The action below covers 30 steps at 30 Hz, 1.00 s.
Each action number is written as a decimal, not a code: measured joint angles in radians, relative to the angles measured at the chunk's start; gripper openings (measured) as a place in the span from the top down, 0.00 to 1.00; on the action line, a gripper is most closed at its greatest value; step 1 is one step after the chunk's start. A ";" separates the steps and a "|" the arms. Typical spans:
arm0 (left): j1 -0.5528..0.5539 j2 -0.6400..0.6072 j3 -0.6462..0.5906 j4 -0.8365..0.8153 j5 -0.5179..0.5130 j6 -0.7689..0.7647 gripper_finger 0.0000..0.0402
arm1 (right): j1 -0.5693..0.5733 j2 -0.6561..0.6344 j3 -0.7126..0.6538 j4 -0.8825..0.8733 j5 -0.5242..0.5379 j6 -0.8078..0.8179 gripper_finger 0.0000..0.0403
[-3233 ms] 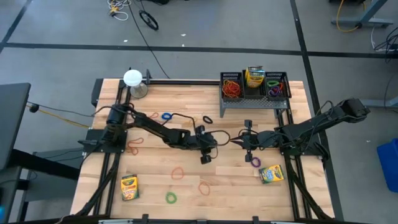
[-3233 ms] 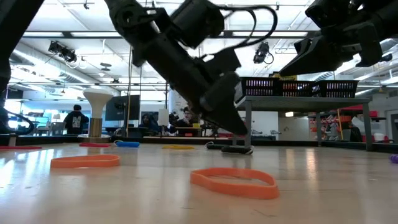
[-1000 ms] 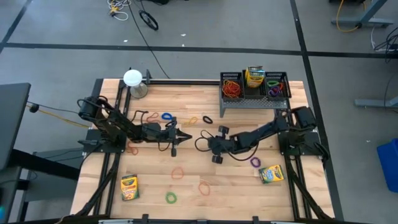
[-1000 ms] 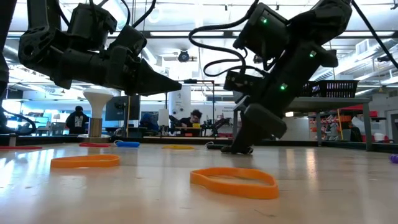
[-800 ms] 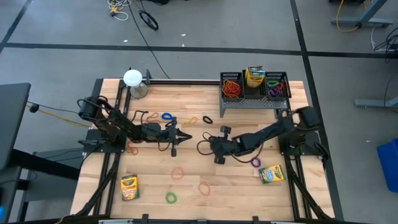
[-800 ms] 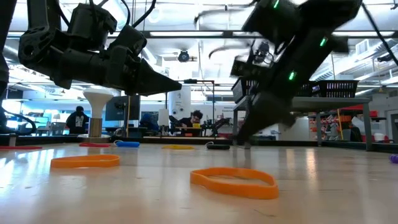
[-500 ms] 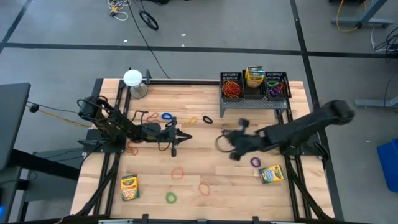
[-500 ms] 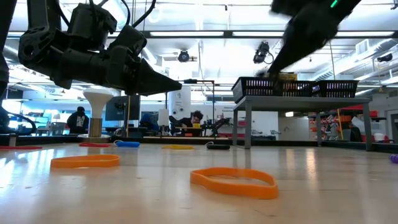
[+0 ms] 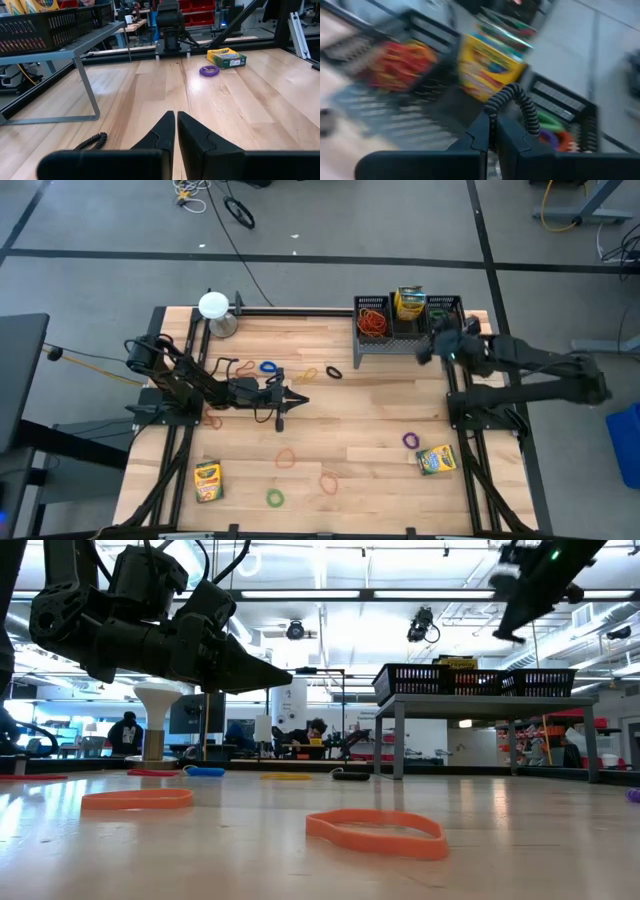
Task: Pick & Place Office Desk Supplies
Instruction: Put the black spring keychain into the right black bin on the shelf, then put the orange rubber band into the left black bin on the shelf
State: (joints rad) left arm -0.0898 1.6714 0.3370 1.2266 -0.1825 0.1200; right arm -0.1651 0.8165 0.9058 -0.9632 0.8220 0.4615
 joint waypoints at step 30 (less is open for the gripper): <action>0.000 0.000 0.000 0.000 0.000 0.000 0.94 | -0.481 0.124 0.000 -0.001 -0.213 -0.234 0.68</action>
State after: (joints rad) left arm -0.0898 1.6714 0.3370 1.2264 -0.1824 0.1197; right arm -0.6459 0.9402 0.9058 -0.9642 0.6086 0.2280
